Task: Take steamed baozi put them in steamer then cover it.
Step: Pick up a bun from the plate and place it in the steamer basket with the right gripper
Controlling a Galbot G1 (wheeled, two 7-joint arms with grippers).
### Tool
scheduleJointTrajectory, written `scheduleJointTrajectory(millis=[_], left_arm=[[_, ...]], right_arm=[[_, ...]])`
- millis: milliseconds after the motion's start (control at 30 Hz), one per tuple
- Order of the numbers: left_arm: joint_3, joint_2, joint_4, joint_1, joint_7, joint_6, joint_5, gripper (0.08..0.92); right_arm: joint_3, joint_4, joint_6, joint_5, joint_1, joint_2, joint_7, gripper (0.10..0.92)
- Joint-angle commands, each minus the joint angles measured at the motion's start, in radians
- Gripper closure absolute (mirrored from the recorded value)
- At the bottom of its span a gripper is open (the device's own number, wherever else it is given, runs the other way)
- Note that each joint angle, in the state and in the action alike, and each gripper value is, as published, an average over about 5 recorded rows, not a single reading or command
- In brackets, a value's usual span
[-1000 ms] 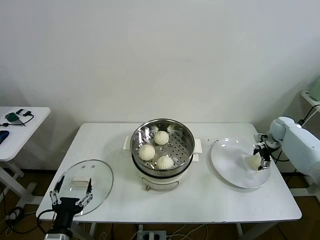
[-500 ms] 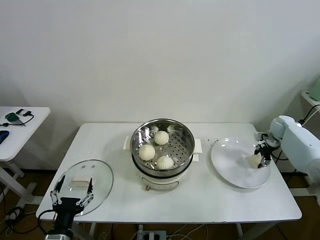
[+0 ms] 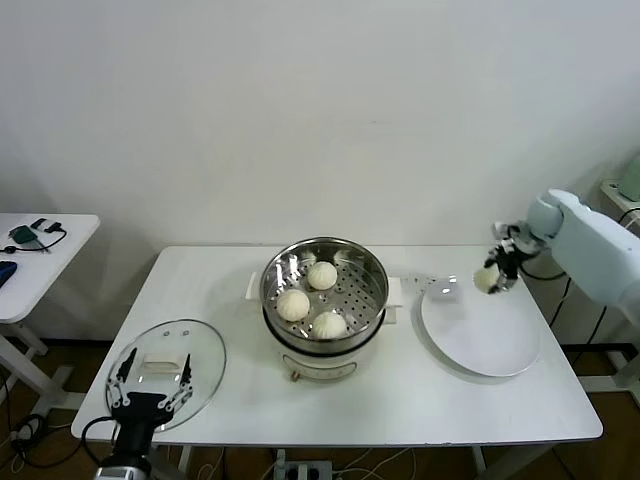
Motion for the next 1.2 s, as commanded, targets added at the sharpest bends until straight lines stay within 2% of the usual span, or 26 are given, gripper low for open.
scheduleJointTrajectory(millis=[33,200,467,833,1200], left_arm=[[0.027,0.009,0.011,-0.015,0.002,0.0,0.001,0.177],[0.049,0.008,0.015,-0.03,0.002,-0.003,0.007,0.177],[0.052,0.019,0.026,-0.058,0.003,-0.003,-0.002,0.177],[0.05,0.026,0.033,-0.069,0.003,-0.008,-0.01,0.177],[0.037,0.023,0.037,-0.071,0.003,-0.007,-0.008,0.177]], right_arm=[[-0.462,0.223,-0.136,0.473,0.414,0.104,0.019,0.364],[-0.568,0.32,-0.2,0.657,0.495,0.192,0.06,0.364],[-0.649,0.483,-0.28,0.827,0.546,0.29,0.143,0.364],[-0.706,0.563,-0.319,0.805,0.479,0.35,0.226,0.364],[-0.678,0.439,-0.322,0.719,0.317,0.398,0.251,0.364]])
